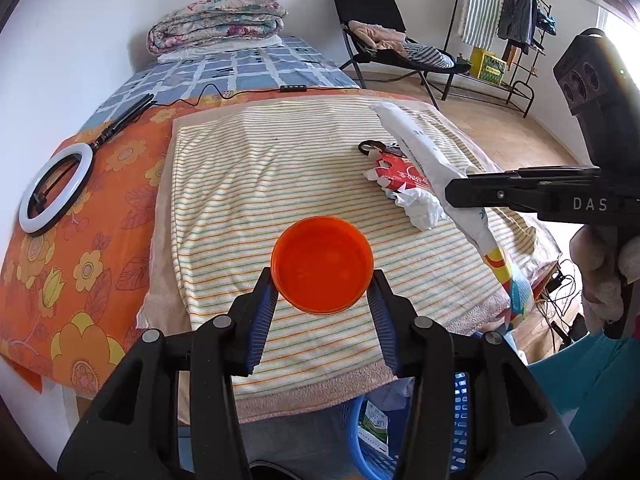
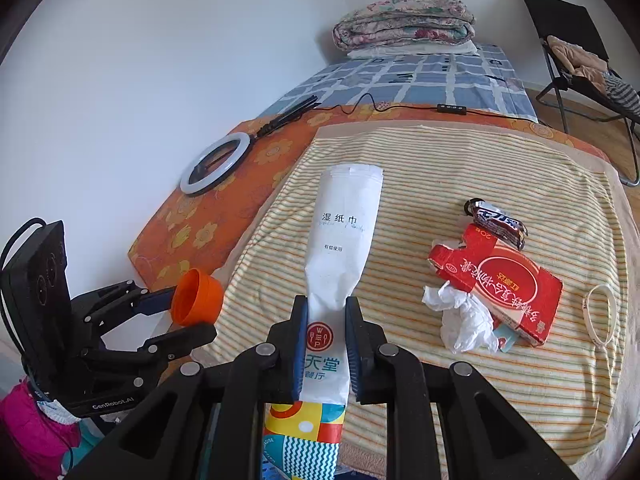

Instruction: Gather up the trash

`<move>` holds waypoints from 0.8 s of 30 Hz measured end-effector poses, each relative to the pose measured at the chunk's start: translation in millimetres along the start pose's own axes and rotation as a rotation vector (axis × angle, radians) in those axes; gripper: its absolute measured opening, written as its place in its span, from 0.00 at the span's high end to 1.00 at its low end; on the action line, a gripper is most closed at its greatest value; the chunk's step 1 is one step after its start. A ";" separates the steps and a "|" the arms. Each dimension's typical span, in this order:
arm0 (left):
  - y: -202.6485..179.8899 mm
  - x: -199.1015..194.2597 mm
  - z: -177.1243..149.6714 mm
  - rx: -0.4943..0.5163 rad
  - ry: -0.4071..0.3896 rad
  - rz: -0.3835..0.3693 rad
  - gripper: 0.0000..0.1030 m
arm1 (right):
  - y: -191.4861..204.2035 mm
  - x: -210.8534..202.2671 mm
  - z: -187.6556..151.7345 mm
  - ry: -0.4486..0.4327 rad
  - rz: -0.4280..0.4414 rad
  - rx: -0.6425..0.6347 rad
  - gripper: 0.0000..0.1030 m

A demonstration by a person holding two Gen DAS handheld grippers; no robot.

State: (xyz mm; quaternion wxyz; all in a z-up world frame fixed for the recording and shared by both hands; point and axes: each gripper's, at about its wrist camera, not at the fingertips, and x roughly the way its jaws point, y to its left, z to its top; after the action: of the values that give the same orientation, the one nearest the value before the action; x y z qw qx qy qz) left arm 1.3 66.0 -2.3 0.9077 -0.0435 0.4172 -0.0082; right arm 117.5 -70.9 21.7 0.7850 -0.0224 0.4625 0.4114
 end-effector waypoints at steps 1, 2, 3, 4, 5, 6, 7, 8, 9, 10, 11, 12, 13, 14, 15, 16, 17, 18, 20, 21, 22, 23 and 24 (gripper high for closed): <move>-3.7 -2.8 -4.2 0.004 0.000 -0.002 0.55 | 1.5 -6.1 -8.0 0.005 0.006 -0.001 0.84; -7.8 -5.3 -8.3 0.010 0.001 -0.006 0.55 | 3.0 -12.4 -16.5 0.010 0.010 -0.004 0.84; -12.0 -7.4 -12.4 0.018 0.001 -0.007 0.55 | 4.9 -17.5 -25.0 0.014 0.010 -0.008 0.84; -16.4 -9.0 -16.8 0.027 0.003 -0.009 0.55 | 6.3 -23.0 -34.3 0.020 0.012 -0.010 0.84; -20.7 -10.4 -21.6 0.037 0.005 -0.010 0.55 | 6.8 -28.0 -43.4 0.025 0.015 -0.009 0.84; -25.3 -11.5 -26.1 0.046 0.007 -0.012 0.55 | 6.5 -32.7 -52.4 0.032 0.020 -0.004 0.84; -29.7 -11.8 -30.7 0.054 0.011 -0.013 0.55 | 6.0 -37.9 -62.3 0.040 0.025 0.001 0.84; -34.7 -11.8 -35.7 0.064 0.016 -0.016 0.55 | 5.6 -41.3 -71.3 0.049 0.028 0.004 0.84; -39.5 -11.4 -40.8 0.075 0.023 -0.017 0.55 | 5.1 -45.5 -82.4 0.060 0.027 0.004 0.84; -42.6 -10.0 -45.7 0.084 0.030 -0.018 0.55 | 4.3 -48.7 -91.7 0.069 0.022 0.003 0.84; -46.6 -8.7 -50.2 0.093 0.038 -0.021 0.55 | 4.9 -51.8 -102.1 0.080 0.019 0.004 0.84; -50.1 -7.1 -54.7 0.098 0.046 -0.026 0.55 | 4.0 -53.9 -110.6 0.090 0.020 0.008 0.84; -53.9 -4.8 -59.2 0.101 0.056 -0.031 0.55 | 3.1 -56.0 -118.6 0.100 0.023 0.013 0.84; -56.9 -2.3 -63.9 0.105 0.065 -0.034 0.55 | 2.1 -57.6 -126.2 0.110 0.023 0.017 0.84; -59.5 0.1 -67.9 0.109 0.075 -0.037 0.55 | 1.5 -58.4 -132.6 0.119 0.023 0.020 0.84; -61.8 2.3 -72.7 0.112 0.086 -0.041 0.55 | 0.9 -59.0 -139.3 0.129 0.023 0.021 0.84; -63.9 4.6 -76.8 0.114 0.095 -0.044 0.55 | 0.4 -58.6 -145.2 0.141 0.022 0.021 0.84; -65.6 6.9 -81.2 0.116 0.104 -0.049 0.55 | 0.5 -57.6 -151.5 0.153 0.023 0.020 0.84; -69.6 11.2 -89.8 0.123 0.123 -0.054 0.55 | -1.3 -54.3 -162.5 0.177 0.024 0.022 0.84; -71.7 13.4 -93.4 0.126 0.131 -0.056 0.55 | -2.5 -52.3 -168.0 0.187 0.022 0.023 0.84; -72.6 15.6 -97.2 0.129 0.140 -0.059 0.55 | -3.6 -50.1 -173.3 0.196 0.019 0.023 0.84; -74.5 17.8 -100.4 0.132 0.148 -0.062 0.55 | -4.2 -47.0 -178.7 0.205 0.016 0.024 0.84; -76.1 19.8 -103.7 0.133 0.156 -0.064 0.55 | -5.3 -44.2 -183.4 0.216 0.018 0.027 0.84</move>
State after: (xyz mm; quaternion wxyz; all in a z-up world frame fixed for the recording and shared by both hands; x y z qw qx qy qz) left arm -62.8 -18.4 -78.0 0.8728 0.0042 0.4833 -0.0681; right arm -19.1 -178.2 -52.0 0.7272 -0.0518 0.5500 0.4075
